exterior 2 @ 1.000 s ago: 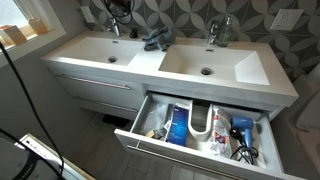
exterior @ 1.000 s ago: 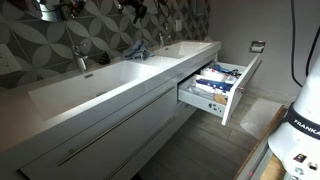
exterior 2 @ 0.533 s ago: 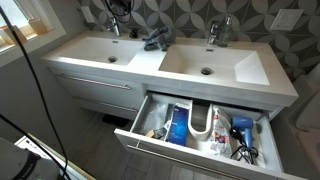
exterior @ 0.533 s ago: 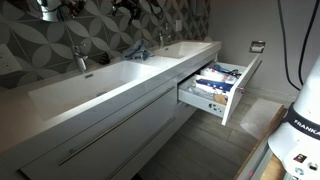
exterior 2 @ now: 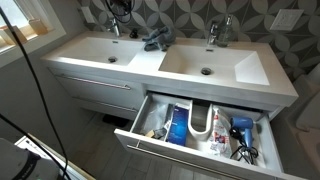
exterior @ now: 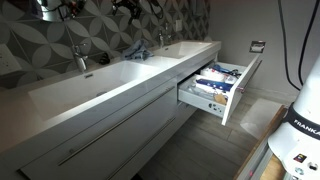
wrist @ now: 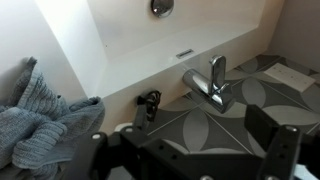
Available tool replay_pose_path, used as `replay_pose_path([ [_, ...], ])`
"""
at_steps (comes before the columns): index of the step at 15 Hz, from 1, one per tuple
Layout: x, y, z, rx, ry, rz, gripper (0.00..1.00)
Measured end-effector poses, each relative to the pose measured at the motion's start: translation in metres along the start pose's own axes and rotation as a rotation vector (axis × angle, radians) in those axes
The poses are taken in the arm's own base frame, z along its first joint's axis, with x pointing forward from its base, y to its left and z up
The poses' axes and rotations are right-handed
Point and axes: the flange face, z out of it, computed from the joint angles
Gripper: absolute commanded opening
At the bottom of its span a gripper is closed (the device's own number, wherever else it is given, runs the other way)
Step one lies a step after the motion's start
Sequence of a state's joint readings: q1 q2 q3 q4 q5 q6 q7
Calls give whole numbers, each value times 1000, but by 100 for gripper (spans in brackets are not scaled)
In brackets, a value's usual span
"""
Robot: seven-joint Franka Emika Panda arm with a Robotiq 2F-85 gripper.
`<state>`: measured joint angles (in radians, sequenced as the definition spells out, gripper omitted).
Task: Remove the black object from on top of the sink and put it in the drawer
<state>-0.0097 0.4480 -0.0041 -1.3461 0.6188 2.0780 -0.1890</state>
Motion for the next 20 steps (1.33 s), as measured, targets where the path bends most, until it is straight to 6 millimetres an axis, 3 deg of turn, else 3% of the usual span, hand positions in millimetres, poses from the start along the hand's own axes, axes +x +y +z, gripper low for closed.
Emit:
replay_pose_path([
  [4, 2, -5, 7, -1, 18, -12, 100],
  [7, 9, -20, 30, -11, 35, -43, 100],
  [11, 28, -26, 75, -73, 108, -47, 100],
  [16, 43, -4, 139, -104, 178, 2, 100],
  [20, 48, 10, 177, -78, 199, 27, 100],
])
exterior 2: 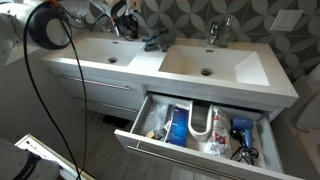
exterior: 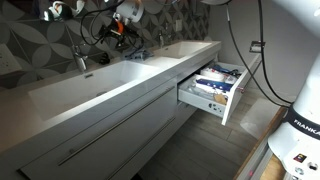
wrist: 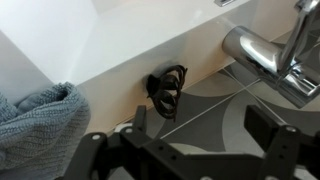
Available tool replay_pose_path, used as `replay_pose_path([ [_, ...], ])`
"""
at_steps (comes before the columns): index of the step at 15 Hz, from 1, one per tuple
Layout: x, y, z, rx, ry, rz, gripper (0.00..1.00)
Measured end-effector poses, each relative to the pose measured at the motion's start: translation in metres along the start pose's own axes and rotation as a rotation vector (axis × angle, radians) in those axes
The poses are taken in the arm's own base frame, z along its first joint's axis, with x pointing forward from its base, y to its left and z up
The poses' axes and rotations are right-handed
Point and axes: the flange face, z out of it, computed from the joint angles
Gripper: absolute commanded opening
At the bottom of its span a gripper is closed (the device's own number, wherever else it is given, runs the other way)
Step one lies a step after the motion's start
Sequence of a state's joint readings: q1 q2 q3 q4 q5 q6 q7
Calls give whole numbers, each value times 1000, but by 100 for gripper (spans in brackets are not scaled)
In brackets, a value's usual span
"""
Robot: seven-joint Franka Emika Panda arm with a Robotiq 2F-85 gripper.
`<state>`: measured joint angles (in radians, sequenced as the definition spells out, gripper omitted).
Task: Remove the black object from on top of the sink and put it in the drawer
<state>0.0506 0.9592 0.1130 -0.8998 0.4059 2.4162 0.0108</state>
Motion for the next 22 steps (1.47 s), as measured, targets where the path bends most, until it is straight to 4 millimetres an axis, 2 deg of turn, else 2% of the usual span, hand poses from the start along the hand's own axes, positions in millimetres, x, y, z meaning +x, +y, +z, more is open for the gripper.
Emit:
replay_pose_path([
  [6, -2, 5, 36, 53, 77, 17, 100],
  [13, -6, 6, 58, 85, 188, 27, 100],
  [14, -7, 7, 60, 86, 199, 27, 90],
  [15, -8, 8, 63, 86, 210, 28, 74],
  [22, -15, 7, 73, 88, 306, 30, 23],
])
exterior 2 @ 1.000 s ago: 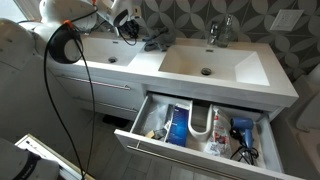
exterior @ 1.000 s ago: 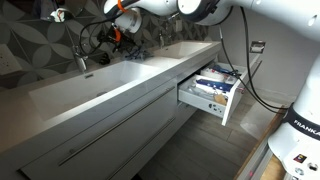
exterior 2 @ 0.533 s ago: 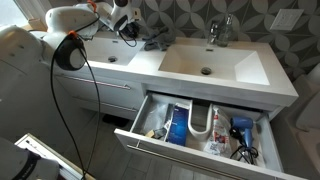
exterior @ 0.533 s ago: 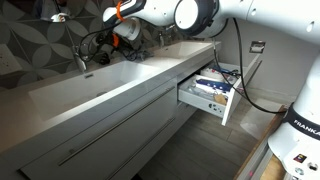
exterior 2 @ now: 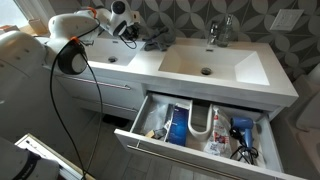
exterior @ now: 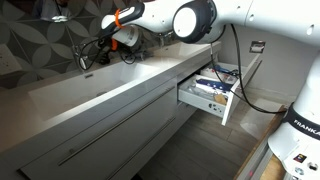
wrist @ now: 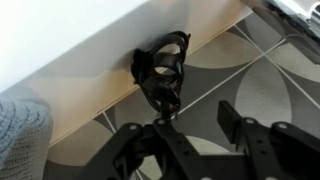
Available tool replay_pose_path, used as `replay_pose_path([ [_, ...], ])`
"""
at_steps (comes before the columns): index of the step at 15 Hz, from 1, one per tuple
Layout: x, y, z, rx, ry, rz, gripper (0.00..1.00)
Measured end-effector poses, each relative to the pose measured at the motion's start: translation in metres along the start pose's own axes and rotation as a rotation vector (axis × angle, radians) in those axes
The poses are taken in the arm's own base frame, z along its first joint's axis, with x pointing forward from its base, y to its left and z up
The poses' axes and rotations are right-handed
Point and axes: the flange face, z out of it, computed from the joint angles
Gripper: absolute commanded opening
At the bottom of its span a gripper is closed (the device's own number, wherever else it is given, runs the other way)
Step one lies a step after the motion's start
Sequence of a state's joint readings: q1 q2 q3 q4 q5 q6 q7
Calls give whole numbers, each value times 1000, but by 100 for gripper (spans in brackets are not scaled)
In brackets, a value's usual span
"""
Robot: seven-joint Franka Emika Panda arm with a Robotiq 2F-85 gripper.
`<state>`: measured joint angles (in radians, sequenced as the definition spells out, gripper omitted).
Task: Remove the black object from on top of the sink and put it in the drawer
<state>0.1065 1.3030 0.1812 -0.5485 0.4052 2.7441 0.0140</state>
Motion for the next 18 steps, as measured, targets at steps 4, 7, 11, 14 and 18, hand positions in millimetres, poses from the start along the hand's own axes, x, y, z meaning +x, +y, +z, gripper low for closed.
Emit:
replay_pose_path([
  [4, -4, -2, 2, 0, 11, -4, 0],
  [7, -4, -2, 2, 0, 11, -5, 1],
  [11, 0, -5, -1, 3, 13, -7, 2],
  [14, 14, -14, -12, 8, -35, 12, 2],
  [18, 55, -12, -50, -63, -172, 87, 2],
])
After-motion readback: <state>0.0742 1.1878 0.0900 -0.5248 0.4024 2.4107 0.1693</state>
